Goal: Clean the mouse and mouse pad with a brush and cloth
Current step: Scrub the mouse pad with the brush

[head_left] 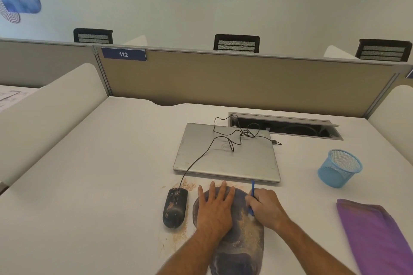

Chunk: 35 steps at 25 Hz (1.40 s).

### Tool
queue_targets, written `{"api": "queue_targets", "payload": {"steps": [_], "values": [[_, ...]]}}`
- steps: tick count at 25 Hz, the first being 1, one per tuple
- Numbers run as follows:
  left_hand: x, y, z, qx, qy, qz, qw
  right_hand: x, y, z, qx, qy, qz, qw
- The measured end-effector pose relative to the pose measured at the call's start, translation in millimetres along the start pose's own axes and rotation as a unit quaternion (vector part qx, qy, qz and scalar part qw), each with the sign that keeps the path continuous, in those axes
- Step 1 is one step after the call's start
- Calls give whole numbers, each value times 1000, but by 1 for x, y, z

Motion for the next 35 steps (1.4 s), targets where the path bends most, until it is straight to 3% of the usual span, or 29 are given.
{"api": "queue_targets", "payload": {"steps": [3, 6, 9, 12, 15, 19, 23, 29, 35], "values": [[0, 0, 0, -3, 2, -5, 1000, -1, 3, 1, -30, -11, 17, 999], [1, -1, -1, -8, 4, -11, 1000, 0, -1, 1, 1, -7, 9, 1000], [1, 0, -1, -11, 3, -12, 1000, -1, 2, 2, -41, -6, 26, 999], [1, -1, -1, -9, 0, -12, 1000, 2, -5, 0, 5, -6, -1, 1000], [2, -2, -1, -8, 0, -18, 1000, 2, -2, 1, -30, 11, 24, 999], [1, -1, 0, -4, 0, -16, 1000, 3, -5, 0, 8, 8, 0, 1000], [5, 1, -3, -27, -9, -13, 1000, -3, 9, 0, -62, 1, 60, 996], [3, 7, -7, -71, -31, -8, 997, -22, 21, -3, -96, -27, 61, 993], [2, -1, -8, -68, -23, 25, 997, -29, 20, -10, -69, -30, 9, 997]]}}
Point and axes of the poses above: each hand's wrist, its own z-axis towards the middle knuckle, its own y-axis out of the back of the hand, x = y × z, the point moved 3 cm from there along z, towards the middle knuckle, and after that the axes turned 3 degrees about -x, right-handed, at the moved point
